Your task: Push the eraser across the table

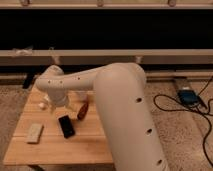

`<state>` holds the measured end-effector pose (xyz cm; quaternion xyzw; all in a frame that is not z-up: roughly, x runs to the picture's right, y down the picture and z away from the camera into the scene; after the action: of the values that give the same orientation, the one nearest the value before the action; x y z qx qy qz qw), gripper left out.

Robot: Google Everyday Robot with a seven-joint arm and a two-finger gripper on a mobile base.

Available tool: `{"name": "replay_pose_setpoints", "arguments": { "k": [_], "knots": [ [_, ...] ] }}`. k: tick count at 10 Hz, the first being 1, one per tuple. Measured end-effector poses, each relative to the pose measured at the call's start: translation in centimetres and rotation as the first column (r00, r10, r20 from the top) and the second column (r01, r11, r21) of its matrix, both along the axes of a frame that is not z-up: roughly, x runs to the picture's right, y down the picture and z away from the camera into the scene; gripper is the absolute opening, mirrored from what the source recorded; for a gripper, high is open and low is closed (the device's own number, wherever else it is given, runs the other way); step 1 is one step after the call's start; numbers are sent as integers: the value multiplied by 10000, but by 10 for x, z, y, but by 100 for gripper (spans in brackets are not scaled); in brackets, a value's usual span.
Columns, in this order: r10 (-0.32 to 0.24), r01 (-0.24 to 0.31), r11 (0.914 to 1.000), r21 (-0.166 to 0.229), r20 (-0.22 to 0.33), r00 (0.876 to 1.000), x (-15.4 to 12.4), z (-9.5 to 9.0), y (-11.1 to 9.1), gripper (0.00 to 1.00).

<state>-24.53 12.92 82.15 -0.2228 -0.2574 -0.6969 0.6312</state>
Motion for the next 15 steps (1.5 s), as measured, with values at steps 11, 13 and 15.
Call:
{"name": "replay_pose_setpoints", "arguments": {
  "k": [11, 13, 15],
  "knots": [
    [-562, 599, 9979, 244, -1306, 9898, 25, 71, 6, 80],
    [-539, 574, 9982, 193, -1468, 9877, 39, 77, 12, 80],
    [-478, 506, 9986, 136, -1575, 9864, 57, 77, 17, 80]
  ]
}}
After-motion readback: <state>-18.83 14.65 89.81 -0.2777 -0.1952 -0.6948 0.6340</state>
